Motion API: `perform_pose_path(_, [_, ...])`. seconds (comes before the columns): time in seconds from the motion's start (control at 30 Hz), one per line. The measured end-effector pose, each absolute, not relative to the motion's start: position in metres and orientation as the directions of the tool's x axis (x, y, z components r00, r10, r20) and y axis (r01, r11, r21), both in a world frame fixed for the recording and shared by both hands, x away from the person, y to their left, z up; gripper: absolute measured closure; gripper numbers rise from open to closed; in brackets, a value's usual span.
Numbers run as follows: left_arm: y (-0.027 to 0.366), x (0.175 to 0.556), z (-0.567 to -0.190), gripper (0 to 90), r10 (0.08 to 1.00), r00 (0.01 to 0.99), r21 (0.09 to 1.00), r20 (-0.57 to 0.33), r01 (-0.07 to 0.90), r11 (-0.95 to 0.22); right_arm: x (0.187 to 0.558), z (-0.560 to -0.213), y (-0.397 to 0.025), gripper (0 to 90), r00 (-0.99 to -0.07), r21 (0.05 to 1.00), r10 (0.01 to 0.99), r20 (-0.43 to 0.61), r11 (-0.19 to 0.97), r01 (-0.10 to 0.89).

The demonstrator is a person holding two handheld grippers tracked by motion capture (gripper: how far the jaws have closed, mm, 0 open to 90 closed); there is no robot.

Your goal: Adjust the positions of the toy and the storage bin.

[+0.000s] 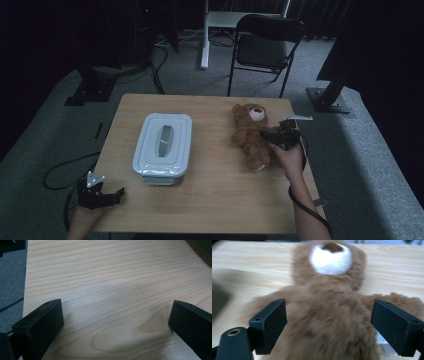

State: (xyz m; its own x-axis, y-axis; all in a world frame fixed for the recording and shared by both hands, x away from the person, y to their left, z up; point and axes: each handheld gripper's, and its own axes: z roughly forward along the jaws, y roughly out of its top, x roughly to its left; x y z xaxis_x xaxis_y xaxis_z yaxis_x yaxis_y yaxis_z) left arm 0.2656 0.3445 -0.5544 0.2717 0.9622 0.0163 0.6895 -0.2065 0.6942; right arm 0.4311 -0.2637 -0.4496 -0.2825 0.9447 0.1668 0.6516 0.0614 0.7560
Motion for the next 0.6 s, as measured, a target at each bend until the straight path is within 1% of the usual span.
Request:
perform_pose_path(0.13, [0.344, 0.266, -0.554, 0.7, 0.962, 0.272, 0.694, 0.016, 0.690, -0.207, 0.445, -0.470, -0.254, 10.7, -0.254, 0.707, 0.953, 0.166, 0.064, 0.704])
perform_pose_path(0.23, [0.344, 0.266, -0.554, 0.7, 0.962, 0.272, 0.694, 0.016, 0.689, -0.207, 0.445, -0.482, -0.244, 10.7, -0.274, 0.684, 0.950, 0.150, 0.100, 0.722])
perform_pose_path(0.3, [0.344, 0.266, -0.554, 0.7, 0.962, 0.272, 0.694, 0.016, 0.689, -0.206, 0.444, -0.485, -0.238, 12.3, -0.286, 0.684, 0.953, 0.099, 0.143, 0.715])
perform_pose_path(0.37, [0.344, 0.266, -0.554, 0.7, 0.962, 0.272, 0.694, 0.016, 0.690, -0.206, 0.445, -0.488, -0.234, 15.1, -0.281, 0.673, 0.954, 0.104, 0.141, 0.726])
perform_pose_path(0.47, [0.345, 0.265, -0.554, 0.7, 0.960, 0.278, 0.694, 0.017, 0.688, -0.211, 0.446, -0.493, -0.231, 21.8, -0.282, 0.669, 0.954, 0.097, 0.148, 0.728])
perform_pose_path(0.5, [0.345, 0.264, -0.554, 0.8, 0.959, 0.282, 0.693, 0.017, 0.688, -0.215, 0.446, -0.495, -0.233, 25.9, -0.284, 0.673, 0.951, 0.120, 0.132, 0.728])
perform_pose_path(0.57, [0.345, 0.265, -0.554, 0.7, 0.959, 0.282, 0.693, 0.018, 0.688, -0.215, 0.446, -0.497, -0.237, 36.5, -0.296, 0.688, 0.950, 0.101, 0.148, 0.710])
perform_pose_path(0.6, [0.345, 0.265, -0.554, 0.7, 0.960, 0.279, 0.694, 0.017, 0.688, -0.213, 0.445, -0.497, -0.239, 42.0, -0.302, 0.693, 0.947, 0.107, 0.147, 0.706])
